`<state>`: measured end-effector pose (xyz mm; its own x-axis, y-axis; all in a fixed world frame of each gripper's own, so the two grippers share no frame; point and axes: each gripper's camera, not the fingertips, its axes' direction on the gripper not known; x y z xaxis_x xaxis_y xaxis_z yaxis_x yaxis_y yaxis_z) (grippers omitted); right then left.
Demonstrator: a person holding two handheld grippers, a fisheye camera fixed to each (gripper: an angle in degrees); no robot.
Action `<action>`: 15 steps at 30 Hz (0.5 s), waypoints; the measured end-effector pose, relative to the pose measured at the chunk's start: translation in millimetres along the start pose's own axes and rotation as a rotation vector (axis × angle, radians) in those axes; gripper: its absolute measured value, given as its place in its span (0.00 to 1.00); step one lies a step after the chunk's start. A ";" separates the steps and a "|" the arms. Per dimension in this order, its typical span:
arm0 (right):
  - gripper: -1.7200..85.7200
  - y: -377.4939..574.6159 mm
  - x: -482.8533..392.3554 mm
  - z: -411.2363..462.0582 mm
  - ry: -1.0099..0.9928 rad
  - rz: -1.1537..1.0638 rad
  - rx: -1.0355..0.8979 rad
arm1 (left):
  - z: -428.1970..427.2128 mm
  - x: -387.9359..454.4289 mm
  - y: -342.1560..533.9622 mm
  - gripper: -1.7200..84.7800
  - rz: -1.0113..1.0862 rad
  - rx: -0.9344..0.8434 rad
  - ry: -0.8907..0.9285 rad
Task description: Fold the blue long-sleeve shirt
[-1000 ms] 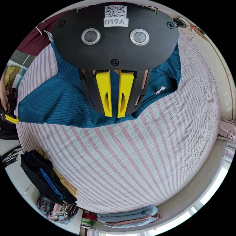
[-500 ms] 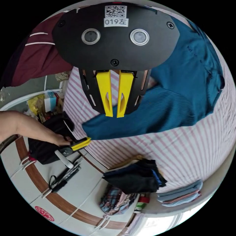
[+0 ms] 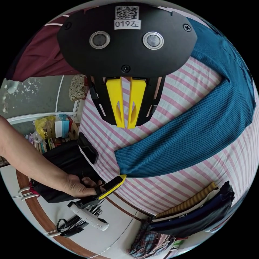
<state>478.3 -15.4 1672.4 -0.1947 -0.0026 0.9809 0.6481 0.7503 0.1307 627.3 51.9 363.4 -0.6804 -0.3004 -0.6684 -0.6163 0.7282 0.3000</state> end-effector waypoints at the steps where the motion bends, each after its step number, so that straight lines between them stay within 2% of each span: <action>1: 0.03 1.4 0.3 0.9 -0.007 0.009 0.005 | 1.6 1.2 4.8 0.04 0.006 -0.008 -0.017; 9: 0.12 30.6 -19.0 4.7 -0.015 0.021 0.078 | 1.7 20.8 70.8 0.04 -0.009 -0.040 -0.006; 12: 0.12 59.5 -21.3 -2.7 -0.040 0.143 0.198 | 0.1 29.9 107.8 0.04 -0.042 -0.060 -0.002; 15: 0.11 86.9 -41.4 1.7 -0.122 0.175 0.268 | -2.6 38.3 147.8 0.04 -0.091 -0.087 -0.006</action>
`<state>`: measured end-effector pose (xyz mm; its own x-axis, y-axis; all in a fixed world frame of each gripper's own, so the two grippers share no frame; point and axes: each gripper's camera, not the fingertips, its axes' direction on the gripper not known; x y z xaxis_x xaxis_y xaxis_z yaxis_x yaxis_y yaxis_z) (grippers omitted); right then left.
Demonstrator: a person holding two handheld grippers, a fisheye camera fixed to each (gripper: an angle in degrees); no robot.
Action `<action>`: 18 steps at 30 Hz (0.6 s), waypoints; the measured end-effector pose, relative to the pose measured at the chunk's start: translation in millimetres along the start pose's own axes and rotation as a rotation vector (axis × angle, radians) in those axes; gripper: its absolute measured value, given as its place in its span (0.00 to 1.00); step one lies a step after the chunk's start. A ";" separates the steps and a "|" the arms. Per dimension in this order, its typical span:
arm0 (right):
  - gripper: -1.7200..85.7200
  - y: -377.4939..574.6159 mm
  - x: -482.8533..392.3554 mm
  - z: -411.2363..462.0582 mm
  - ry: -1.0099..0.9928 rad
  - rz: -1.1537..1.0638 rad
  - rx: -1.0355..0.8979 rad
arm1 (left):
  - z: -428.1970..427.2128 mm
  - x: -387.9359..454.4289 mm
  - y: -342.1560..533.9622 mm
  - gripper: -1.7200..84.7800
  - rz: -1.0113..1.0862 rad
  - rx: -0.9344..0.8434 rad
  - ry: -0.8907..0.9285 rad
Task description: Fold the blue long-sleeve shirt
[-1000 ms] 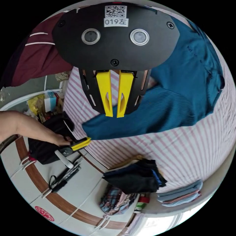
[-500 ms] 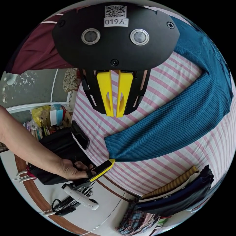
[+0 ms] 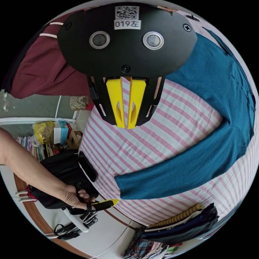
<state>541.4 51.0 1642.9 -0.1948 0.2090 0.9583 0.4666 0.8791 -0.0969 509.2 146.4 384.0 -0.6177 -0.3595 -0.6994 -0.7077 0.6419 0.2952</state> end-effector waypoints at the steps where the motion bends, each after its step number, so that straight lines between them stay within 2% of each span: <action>1: 0.11 5.9 -5.9 3.4 0.006 -0.007 -0.012 | -0.8 2.1 17.0 0.04 -0.026 -0.009 -0.001; 5: 0.12 43.7 -44.7 32.4 0.042 -0.057 -0.080 | -11.0 10.0 66.6 0.04 -0.112 -0.004 -0.011; 8: 0.12 59.7 -60.2 48.7 0.066 -0.034 -0.089 | -32.8 15.1 108.8 0.03 -0.210 0.088 -0.073; 10: 0.11 65.0 -69.2 57.8 0.071 -0.026 -0.093 | -50.6 16.3 144.0 0.03 -0.319 0.167 -0.150; 12: 0.05 70.8 -81.0 67.0 0.125 -0.007 -0.098 | -58.3 17.7 169.9 0.03 -0.377 0.190 -0.184; 18: 0.04 93.9 -113.1 84.3 0.200 -0.027 -0.136 | -60.4 24.8 254.9 0.03 -0.510 0.169 -0.197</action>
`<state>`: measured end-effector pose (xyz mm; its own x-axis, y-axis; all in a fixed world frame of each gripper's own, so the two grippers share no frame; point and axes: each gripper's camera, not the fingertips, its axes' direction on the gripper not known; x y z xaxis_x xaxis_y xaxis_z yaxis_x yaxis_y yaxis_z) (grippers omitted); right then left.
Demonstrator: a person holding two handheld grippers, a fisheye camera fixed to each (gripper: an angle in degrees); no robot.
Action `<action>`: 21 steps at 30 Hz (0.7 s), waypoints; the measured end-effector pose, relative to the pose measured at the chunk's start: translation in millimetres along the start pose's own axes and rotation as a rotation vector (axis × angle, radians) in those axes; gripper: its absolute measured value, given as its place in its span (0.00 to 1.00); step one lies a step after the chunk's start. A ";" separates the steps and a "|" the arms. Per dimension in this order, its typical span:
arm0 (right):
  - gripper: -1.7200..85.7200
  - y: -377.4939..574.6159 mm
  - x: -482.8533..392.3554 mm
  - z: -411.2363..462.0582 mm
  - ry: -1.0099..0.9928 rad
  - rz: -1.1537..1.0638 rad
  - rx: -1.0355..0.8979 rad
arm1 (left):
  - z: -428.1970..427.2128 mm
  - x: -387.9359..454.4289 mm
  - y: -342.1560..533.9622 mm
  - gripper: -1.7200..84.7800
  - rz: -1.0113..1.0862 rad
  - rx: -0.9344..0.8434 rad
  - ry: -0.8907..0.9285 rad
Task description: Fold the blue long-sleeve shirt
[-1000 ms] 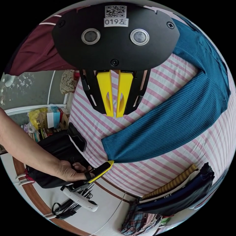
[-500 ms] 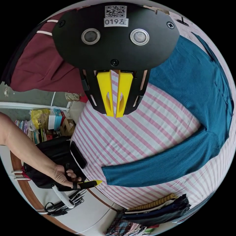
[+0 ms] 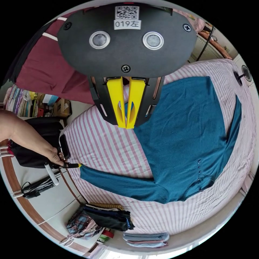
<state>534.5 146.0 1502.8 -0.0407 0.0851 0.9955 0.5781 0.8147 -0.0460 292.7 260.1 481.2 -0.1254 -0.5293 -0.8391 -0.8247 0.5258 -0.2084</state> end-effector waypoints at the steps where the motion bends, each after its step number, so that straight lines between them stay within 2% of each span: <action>1: 0.05 2.9 -3.7 1.5 0.007 0.004 -0.018 | -3.3 -8.6 15.5 0.03 -0.037 -0.007 0.004; 4: 0.05 23.3 -29.5 -2.3 0.014 0.007 -0.051 | -19.1 -34.4 55.4 0.03 -0.165 0.010 0.035; 7: 0.01 48.3 -88.6 -23.3 -0.037 -0.094 0.024 | -44.0 -60.9 97.1 0.03 -0.237 0.065 -0.004; 9: 0.01 68.2 -168.1 -40.9 -0.037 -0.260 0.075 | -57.6 -76.2 120.2 0.03 -0.242 0.091 -0.027; 13: 0.01 106.8 -302.2 -61.1 0.034 -0.443 0.242 | -79.4 -112.7 170.2 0.03 -0.244 0.117 -0.071; 15: 0.01 127.9 -377.7 -52.8 0.086 -0.431 0.276 | -85.8 -129.9 191.1 0.03 -0.244 0.128 -0.107; 17: 0.01 139.1 -422.9 -37.2 0.043 -0.398 0.261 | -91.2 -152.2 213.6 0.03 -0.256 0.169 -0.100; 19: 0.01 150.5 -467.3 -16.2 0.081 -0.394 0.221 | -94.1 -185.4 243.7 0.03 -0.237 0.238 -0.059; 21: 0.01 167.3 -518.1 8.0 0.157 -0.348 0.207 | -90.7 -210.9 260.6 0.03 -0.193 0.192 -0.068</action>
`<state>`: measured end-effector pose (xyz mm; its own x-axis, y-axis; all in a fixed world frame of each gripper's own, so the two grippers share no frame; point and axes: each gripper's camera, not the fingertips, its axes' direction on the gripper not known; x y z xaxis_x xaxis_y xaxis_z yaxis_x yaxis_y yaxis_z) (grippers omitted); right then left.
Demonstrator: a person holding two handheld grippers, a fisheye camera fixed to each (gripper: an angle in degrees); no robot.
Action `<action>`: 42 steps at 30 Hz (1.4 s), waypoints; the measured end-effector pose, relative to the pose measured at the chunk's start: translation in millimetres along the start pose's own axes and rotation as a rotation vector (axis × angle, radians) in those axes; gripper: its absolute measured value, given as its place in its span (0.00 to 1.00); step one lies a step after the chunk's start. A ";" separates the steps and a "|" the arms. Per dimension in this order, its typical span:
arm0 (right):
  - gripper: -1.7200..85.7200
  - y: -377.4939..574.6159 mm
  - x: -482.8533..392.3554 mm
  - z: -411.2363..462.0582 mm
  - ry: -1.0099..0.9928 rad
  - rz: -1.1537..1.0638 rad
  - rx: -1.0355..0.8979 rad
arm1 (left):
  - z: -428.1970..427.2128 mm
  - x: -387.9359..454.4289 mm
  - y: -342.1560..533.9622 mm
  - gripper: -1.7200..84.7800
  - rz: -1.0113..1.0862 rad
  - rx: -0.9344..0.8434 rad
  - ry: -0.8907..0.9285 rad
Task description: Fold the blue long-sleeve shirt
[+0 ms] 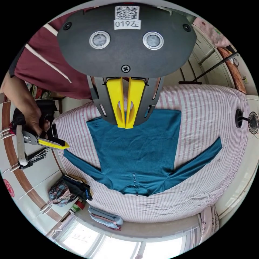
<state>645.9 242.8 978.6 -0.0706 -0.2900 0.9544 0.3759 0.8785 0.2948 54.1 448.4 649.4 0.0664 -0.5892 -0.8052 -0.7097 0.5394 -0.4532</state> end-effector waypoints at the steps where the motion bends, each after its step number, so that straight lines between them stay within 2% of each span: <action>1: 0.01 0.4 -12.0 2.3 0.002 0.019 0.000 | -0.1 -18.9 8.0 0.03 0.035 -0.016 0.003; 4: 0.02 2.3 -65.1 16.8 0.090 0.115 0.001 | -1.5 -62.3 21.9 0.03 0.145 -0.060 -0.024; 8: 0.05 7.7 -110.2 46.8 0.207 0.212 -0.080 | 6.7 -116.8 30.5 0.03 0.116 -0.142 -0.068; 12: 0.11 13.8 -114.3 76.7 0.185 0.299 -0.150 | 20.1 -163.3 37.9 0.03 0.080 -0.182 -0.107; 22: 0.13 21.9 -101.3 136.4 0.245 0.301 -0.230 | 39.9 -224.5 45.8 0.06 0.024 -0.185 -0.256; 30: 0.12 34.9 -70.2 181.8 0.162 0.384 -0.253 | 48.6 -304.0 49.7 0.08 -0.162 -0.180 -0.194; 36: 0.12 36.1 -48.0 204.2 0.082 0.453 -0.235 | 60.7 -356.7 43.2 0.08 -0.166 -0.200 -0.166; 42: 0.13 45.5 -26.4 217.4 0.007 0.582 -0.206 | 73.3 -410.0 40.4 0.10 -0.288 -0.190 0.003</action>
<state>464.0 372.9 977.1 0.2054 0.2118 0.9555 0.5215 0.8025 -0.2900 49.7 755.8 933.2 0.2812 -0.7029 -0.6533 -0.7802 0.2289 -0.5821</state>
